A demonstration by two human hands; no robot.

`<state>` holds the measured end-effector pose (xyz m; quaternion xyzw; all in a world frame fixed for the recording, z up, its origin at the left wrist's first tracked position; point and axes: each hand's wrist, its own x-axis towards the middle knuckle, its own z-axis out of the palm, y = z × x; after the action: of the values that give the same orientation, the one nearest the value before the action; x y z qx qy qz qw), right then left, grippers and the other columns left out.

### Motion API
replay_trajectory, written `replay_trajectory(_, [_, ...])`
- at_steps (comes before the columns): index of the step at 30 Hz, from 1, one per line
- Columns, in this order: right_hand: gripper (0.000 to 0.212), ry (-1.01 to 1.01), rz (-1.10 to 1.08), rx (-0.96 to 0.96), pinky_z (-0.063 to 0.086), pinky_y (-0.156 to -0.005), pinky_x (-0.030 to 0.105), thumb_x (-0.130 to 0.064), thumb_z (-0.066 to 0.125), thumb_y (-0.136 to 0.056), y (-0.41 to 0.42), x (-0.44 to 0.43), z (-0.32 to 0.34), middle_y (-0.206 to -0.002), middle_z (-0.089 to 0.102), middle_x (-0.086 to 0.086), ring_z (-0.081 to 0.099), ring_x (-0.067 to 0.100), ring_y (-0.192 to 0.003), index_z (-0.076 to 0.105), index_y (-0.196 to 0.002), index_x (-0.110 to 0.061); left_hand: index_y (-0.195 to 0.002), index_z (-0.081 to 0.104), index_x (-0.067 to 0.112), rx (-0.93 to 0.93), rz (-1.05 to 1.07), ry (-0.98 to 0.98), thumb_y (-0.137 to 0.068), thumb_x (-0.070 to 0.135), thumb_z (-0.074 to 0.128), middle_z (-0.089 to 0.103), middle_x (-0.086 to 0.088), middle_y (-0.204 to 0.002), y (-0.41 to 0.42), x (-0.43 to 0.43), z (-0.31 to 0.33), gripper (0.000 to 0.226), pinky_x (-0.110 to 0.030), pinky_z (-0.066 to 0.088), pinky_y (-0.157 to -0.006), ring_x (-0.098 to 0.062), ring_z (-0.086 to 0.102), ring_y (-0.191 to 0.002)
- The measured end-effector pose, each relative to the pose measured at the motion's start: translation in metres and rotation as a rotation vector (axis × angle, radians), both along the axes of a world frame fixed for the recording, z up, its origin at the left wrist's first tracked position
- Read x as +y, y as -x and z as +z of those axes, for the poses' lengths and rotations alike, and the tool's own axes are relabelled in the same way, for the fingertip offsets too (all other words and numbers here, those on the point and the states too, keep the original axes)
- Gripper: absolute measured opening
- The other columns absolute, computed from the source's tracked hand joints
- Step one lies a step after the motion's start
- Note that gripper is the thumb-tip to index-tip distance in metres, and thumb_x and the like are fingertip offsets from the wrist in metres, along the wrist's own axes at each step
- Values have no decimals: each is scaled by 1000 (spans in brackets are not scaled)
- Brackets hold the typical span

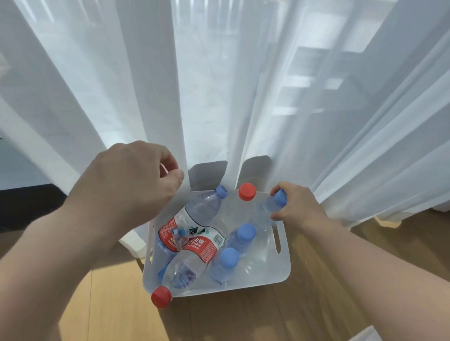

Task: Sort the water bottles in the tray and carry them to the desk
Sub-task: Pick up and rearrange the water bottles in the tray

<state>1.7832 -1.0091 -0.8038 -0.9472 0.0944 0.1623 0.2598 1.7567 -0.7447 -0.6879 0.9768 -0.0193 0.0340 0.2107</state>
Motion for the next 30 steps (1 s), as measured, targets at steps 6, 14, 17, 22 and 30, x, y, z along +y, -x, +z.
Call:
replay_trajectory(6, [42,141,44,106,51,-81,35,2,63,-74,-5,5,-19,-111,60,8,58,26,-98,59,-111,-16,-89,67,29,0,15,5,-86,38,52,68,9,-87,6,5,0,17,-28,33,-67,-15,55,-79])
replay_trajectory(14, [49,327,177,329,49,-73,31,-19,72,-72,-7,16,-11,-114,58,5,56,22,-98,49,-115,-13,-95,66,27,19,12,-38,-88,37,50,68,8,-89,10,14,-2,20,-26,34,-66,-14,55,-79])
replay_trajectory(17, [31,460,225,371,34,-50,24,-26,71,-74,-5,25,10,-76,51,0,51,21,-78,43,-70,-15,-93,66,26,17,-4,-27,-88,37,51,69,6,-90,7,10,-2,20,-26,35,-68,-16,58,-83])
replay_trajectory(22, [30,519,415,470,46,-65,26,-33,73,-73,14,58,33,-67,56,-3,57,19,-70,51,-66,-14,-90,67,26,27,-45,0,-87,37,52,70,6,-87,3,-2,-2,19,-26,36,-69,-18,57,-82])
replay_trajectory(30, [61,205,700,465,53,-83,36,-33,73,-76,39,81,-2,-121,59,3,59,25,-101,47,-131,-23,-93,66,26,43,-33,-6,-88,38,51,69,7,-90,9,5,2,20,-27,35,-72,-16,55,-84])
